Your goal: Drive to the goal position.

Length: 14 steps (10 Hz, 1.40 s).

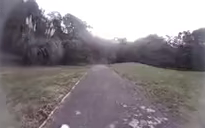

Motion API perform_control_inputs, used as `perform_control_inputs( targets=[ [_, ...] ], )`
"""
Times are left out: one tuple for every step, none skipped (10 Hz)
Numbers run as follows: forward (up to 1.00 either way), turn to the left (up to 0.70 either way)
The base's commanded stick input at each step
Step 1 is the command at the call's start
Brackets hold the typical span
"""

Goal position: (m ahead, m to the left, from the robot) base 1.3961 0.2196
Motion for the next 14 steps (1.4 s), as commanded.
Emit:
perform_control_inputs(
  targets=[
    [0.5,0.0],
    [0.5,0.0],
    [0.5,0.0],
    [0.5,0.0],
    [0.5,0.0],
    [0.5,0.0],
    [0.5,0.0],
    [0.5,0.0],
    [0.5,0.0],
    [0.5,0.09],
    [0.5,0.14],
    [0.5,0.06],
    [0.5,0.06],
    [0.5,0.0]
  ],
)
